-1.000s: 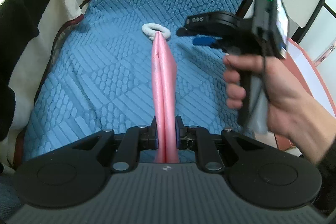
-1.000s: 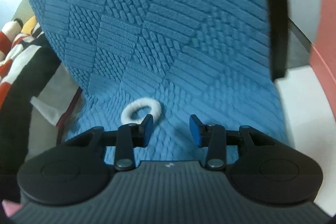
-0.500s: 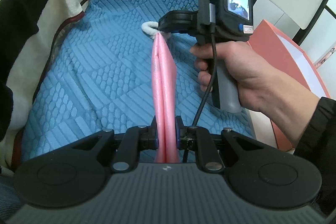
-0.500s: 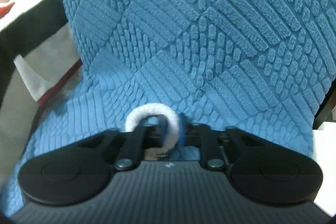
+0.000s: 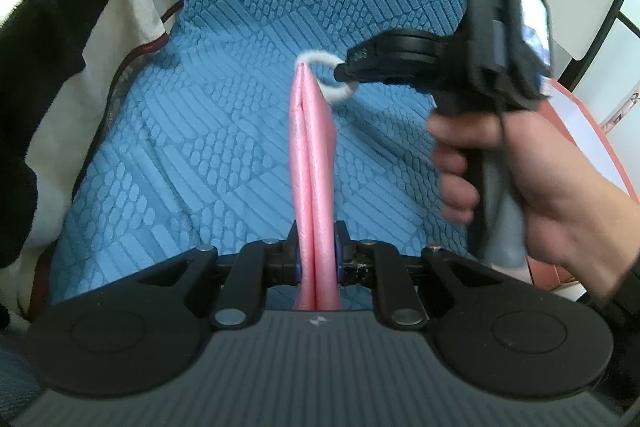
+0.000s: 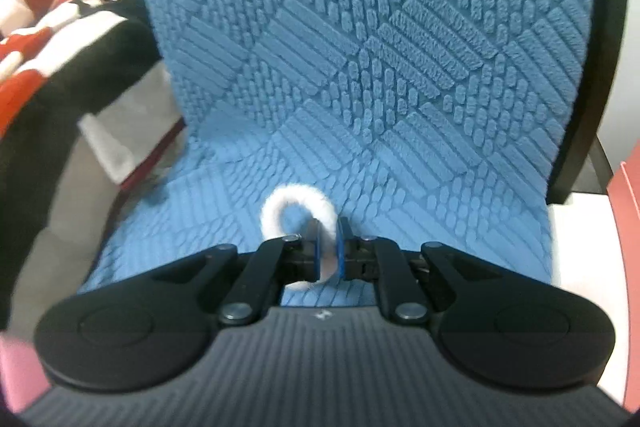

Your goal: Fold shopping bag

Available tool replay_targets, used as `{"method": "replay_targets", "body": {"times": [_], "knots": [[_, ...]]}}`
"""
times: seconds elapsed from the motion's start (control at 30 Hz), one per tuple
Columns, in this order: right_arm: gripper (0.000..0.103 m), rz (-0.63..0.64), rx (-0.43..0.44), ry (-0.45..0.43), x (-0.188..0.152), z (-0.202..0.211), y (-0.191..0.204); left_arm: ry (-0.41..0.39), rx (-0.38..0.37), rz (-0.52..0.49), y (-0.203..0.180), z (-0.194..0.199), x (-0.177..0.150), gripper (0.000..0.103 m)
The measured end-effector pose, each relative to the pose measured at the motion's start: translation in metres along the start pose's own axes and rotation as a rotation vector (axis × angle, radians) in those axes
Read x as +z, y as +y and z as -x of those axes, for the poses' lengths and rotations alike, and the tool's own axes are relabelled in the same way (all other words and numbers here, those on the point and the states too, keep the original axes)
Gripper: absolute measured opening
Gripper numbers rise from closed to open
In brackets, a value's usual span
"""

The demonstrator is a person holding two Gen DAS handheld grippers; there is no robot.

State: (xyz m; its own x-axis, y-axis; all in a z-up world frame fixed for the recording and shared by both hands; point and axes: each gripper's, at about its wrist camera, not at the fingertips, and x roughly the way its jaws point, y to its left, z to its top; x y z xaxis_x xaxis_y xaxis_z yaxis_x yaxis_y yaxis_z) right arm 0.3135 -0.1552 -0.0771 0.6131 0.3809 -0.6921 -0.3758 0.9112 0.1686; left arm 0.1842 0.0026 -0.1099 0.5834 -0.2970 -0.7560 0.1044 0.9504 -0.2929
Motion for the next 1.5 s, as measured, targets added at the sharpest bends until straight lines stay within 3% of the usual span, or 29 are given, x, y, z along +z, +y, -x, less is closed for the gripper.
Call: {"method": "replay_targets", "body": {"times": [0.37,0.83,1.2,1.37,1.5], "knots": [[0.011,-0.071,0.069,-0.025,-0.014,0.057,-0.001,-0.045,0.036,-0.035,-0.008,0.012,-0.004,0.017],[0.011,-0.19,0.247,-0.157,-0.017,0.137,-0.012,-0.055,0.05,-0.117,-0.023,0.009,-0.008,0.017],[0.011,-0.186,0.417,-0.158,-0.014,0.145,0.01,-0.049,0.078,-0.128,-0.021,0.01,-0.007,0.017],[0.011,-0.278,0.532,-0.085,-0.02,0.134,0.013,-0.045,0.088,-0.137,-0.023,0.011,-0.005,0.017],[0.011,-0.285,0.506,-0.052,-0.025,0.126,0.019,-0.046,0.088,-0.145,-0.024,0.012,-0.005,0.017]]}}
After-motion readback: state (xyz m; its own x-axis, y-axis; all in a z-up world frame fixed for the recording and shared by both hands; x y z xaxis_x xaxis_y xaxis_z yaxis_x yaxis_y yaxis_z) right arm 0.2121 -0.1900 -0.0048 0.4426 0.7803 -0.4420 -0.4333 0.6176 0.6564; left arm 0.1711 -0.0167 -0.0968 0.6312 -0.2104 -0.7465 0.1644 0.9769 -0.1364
